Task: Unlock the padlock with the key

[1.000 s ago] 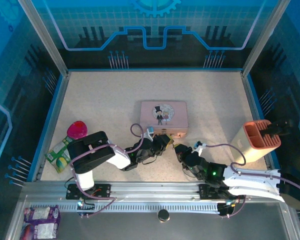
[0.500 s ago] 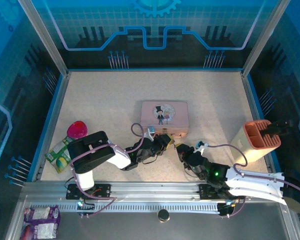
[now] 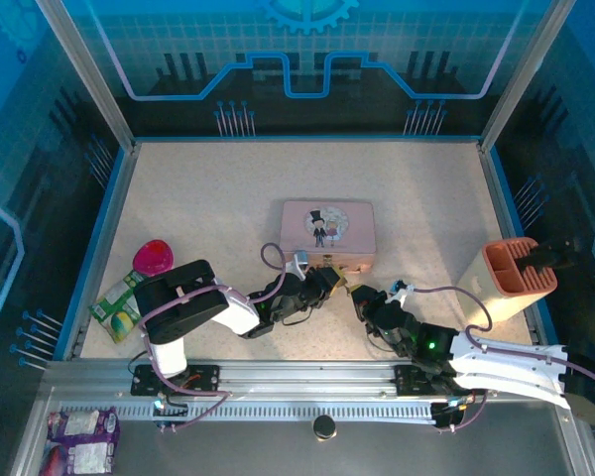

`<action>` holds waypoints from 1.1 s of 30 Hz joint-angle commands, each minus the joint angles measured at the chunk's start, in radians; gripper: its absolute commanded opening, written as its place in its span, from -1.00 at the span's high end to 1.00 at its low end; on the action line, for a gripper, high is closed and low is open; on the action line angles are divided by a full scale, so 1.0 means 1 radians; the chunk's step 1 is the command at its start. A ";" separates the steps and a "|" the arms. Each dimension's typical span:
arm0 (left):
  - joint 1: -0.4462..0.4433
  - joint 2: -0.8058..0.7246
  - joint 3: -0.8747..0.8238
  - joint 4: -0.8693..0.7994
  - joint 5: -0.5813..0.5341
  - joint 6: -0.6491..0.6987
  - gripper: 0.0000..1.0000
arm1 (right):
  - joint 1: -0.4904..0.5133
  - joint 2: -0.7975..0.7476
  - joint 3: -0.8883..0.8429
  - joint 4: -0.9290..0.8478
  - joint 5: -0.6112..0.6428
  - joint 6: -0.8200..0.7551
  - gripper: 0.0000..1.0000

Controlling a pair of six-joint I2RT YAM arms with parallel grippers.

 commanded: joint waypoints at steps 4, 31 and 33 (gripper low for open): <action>-0.030 0.009 0.042 0.184 0.160 0.033 1.00 | -0.009 0.034 0.007 0.058 0.021 0.026 1.00; -0.028 -0.023 0.036 0.198 0.181 0.049 1.00 | -0.063 0.035 -0.012 0.068 -0.009 0.060 1.00; -0.028 -0.026 0.031 0.206 0.179 0.050 1.00 | -0.064 0.032 -0.012 0.066 -0.011 0.060 1.00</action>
